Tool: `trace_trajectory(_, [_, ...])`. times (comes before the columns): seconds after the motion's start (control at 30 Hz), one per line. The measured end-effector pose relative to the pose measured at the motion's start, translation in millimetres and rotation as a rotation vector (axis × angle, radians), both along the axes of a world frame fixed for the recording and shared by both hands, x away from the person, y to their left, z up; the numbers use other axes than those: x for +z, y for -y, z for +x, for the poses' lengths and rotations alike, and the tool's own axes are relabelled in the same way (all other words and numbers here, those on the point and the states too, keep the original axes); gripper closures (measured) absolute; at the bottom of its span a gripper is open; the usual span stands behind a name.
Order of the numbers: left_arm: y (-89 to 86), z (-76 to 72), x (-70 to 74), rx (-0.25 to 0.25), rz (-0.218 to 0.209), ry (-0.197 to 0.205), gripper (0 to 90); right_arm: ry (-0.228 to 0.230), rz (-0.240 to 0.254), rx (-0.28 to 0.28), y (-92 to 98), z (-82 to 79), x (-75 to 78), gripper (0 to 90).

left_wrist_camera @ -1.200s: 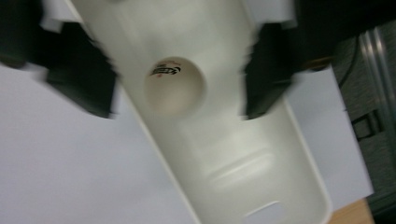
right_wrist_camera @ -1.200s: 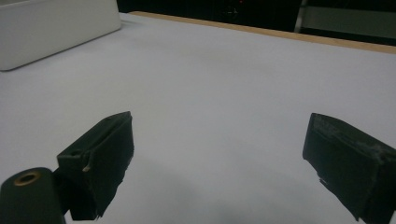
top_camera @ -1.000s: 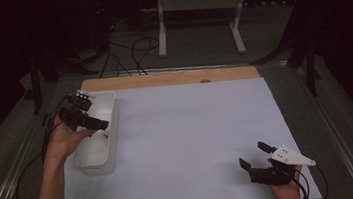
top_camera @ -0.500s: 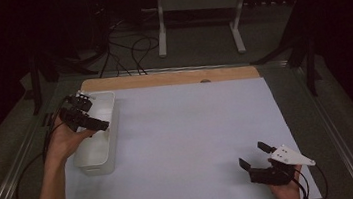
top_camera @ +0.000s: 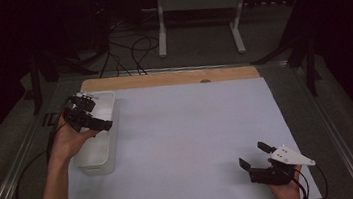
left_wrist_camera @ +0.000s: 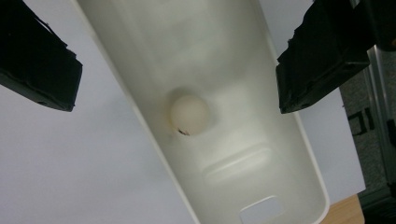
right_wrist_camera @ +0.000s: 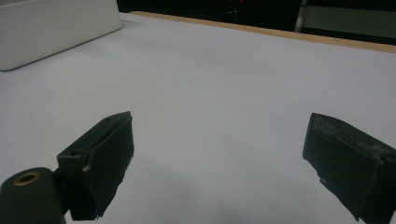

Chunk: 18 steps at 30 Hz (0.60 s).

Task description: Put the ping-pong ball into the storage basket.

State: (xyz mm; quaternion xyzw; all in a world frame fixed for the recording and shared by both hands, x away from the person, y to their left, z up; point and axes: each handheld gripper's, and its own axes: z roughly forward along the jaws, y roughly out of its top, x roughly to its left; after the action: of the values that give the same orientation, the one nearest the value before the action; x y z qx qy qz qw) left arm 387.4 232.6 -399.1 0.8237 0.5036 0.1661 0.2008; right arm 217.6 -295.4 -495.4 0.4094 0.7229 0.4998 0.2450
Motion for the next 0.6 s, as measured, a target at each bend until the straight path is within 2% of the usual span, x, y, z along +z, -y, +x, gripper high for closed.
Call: trace_trajectory(0.6, [6.2,-7.8,-3.3,-0.045,-0.040,0.042,0.8,0.003,-0.001,0.000,0.2,0.0,0.1,8.4])
